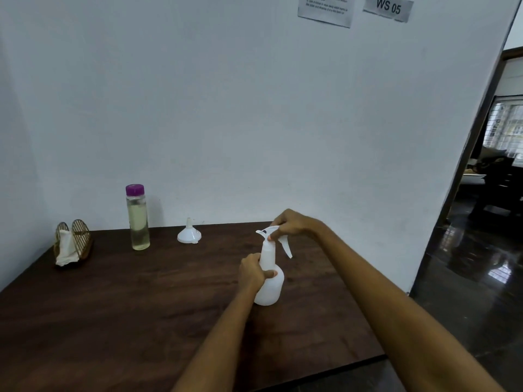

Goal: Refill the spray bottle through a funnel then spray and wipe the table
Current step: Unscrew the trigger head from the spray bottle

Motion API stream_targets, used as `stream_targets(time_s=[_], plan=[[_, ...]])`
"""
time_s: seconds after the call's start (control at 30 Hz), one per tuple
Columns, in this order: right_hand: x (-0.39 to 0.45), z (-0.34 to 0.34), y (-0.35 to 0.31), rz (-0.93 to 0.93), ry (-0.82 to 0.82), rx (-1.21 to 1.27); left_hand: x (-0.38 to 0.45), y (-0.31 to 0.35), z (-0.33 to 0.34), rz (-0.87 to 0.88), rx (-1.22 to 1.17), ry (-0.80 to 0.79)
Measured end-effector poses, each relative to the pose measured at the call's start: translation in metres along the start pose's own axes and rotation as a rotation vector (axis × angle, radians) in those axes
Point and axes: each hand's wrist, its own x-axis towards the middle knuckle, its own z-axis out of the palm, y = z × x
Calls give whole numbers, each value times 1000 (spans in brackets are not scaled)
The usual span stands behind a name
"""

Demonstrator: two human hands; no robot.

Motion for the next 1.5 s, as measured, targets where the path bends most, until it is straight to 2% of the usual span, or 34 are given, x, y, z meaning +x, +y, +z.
stream_targets(time_s=[0.13, 0.27, 0.37, 0.53, 0.67, 0.77, 0.8, 0.87, 0.93, 1.03, 1.17, 1.27, 1.33, 1.5], plan=[[9, -4, -19, 31, -19, -316, 1, 1, -1, -11, 12, -9], [13, 10, -29, 30, -20, -468, -1, 0, -2, 6, 21, -13], [12, 15, -36, -37, 75, -579, -2, 1, -3, 8, 18, -12], [9, 29, -27, -259, 289, -817, -1, 1, -2, -8, 17, -11], [4, 37, -24, -189, 420, -648, -1, 0, -2, -4, 20, -9], [-1, 40, -32, -12, 730, -472, 0, -1, -2, -1, 24, -13], [-3, 39, -34, 80, 780, -432, 1, -1, -2, 1, 24, -15], [-6, 39, -35, 242, 697, -478, 0, -1, -3, 5, 32, -15], [-8, 43, -34, 302, 579, -440, 0, 0, -4, 2, 38, -19], [-2, 47, -32, 278, 477, -288, -1, 0, -4, 7, 29, -21], [4, 30, -31, 230, 240, -276, -2, 0, -4, 21, 26, -22], [7, 15, -25, 124, 89, -312, -2, 0, -4, 13, 15, -22], [8, 11, -21, 32, 75, -334, -3, 0, -4, 10, 6, -23], [17, 15, -23, -127, 160, -392, -4, -2, -3, -37, -34, -6]])
